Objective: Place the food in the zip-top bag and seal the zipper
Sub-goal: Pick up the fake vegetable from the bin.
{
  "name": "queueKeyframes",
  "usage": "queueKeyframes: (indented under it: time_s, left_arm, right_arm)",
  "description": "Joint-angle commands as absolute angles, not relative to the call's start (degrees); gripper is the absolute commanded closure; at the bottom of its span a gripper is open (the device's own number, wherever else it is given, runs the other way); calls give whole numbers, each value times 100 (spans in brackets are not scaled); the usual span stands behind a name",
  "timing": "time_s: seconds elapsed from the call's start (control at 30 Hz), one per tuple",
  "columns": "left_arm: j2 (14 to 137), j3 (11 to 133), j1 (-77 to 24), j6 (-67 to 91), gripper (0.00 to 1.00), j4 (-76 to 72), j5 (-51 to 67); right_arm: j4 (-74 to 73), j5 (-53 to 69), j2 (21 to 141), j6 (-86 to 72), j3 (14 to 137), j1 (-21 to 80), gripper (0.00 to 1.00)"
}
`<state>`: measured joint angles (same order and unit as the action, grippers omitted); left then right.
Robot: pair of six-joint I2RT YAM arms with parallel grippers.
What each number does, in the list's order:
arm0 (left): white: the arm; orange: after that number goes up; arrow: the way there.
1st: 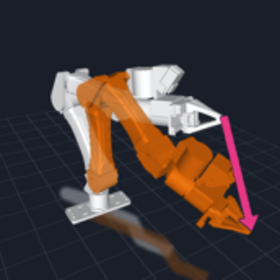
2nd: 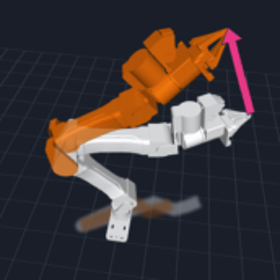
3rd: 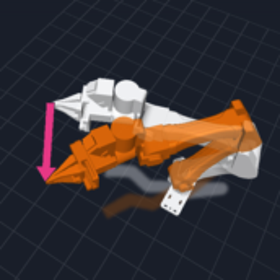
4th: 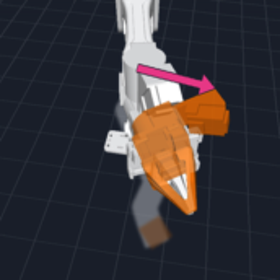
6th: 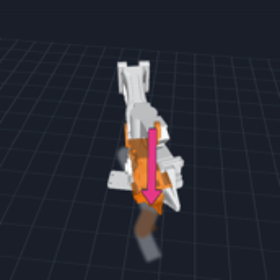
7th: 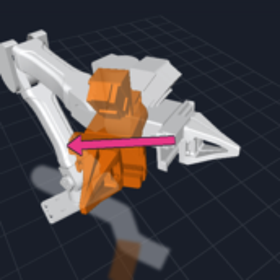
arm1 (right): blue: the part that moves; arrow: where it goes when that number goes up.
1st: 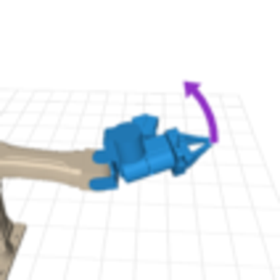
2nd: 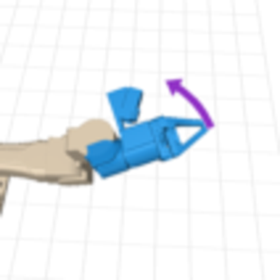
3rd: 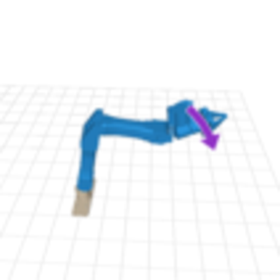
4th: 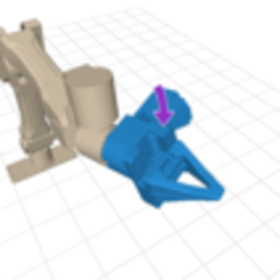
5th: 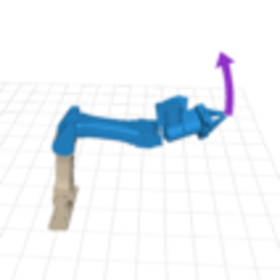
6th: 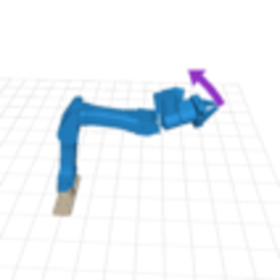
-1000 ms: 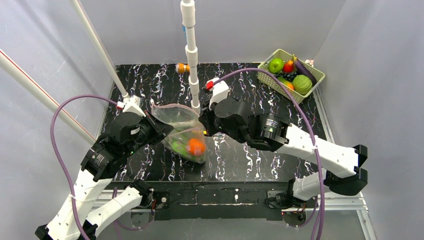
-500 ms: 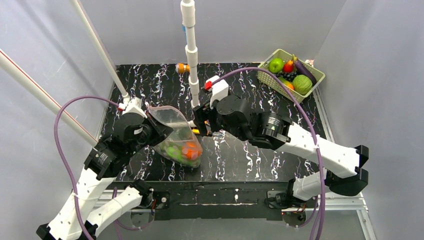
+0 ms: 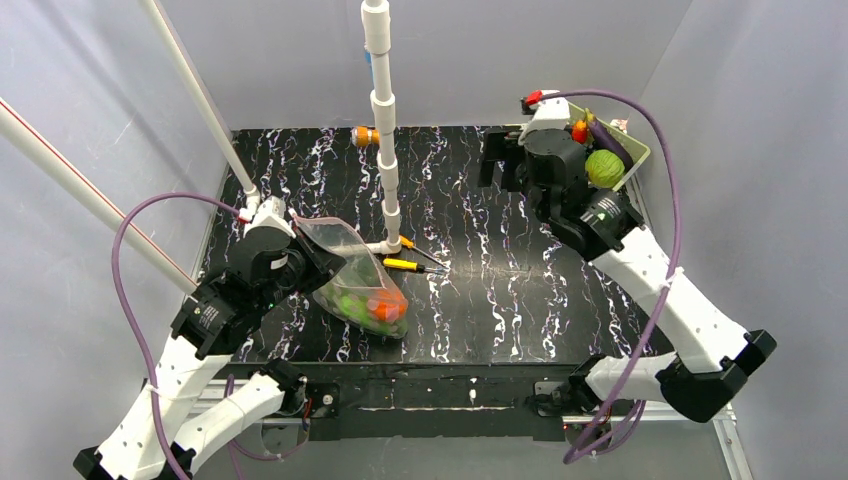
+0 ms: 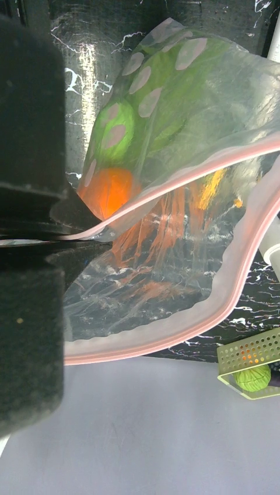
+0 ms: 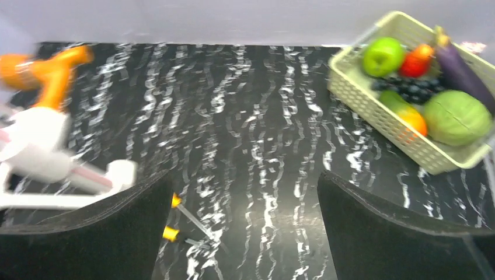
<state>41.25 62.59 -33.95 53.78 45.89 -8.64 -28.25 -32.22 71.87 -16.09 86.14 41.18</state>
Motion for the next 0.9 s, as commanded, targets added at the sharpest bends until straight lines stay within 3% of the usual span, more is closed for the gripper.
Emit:
queueKeyframes:
  time_s: [0.0, 0.4, 0.63, 0.87]
  left_arm:
    - [4118, 6272, -3385, 5331, 100, 4547, -926]
    - [4527, 6348, -3384, 5357, 100, 4213, -283]
    - [4924, 6378, -3384, 5293, 100, 4003, 237]
    - [4884, 6306, -3382, 5303, 100, 4011, 308]
  right_arm:
    - [-1793, -3168, 7780, -1791, 8283, 2882, 2]
    - [-3405, -3101, 11121, -3191, 10660, 408, 2]
    - [-3839, -3723, 12350, -2814, 11911, 68, 2]
    - [-3323, -3905, 12575, -2579, 11573, -250, 2]
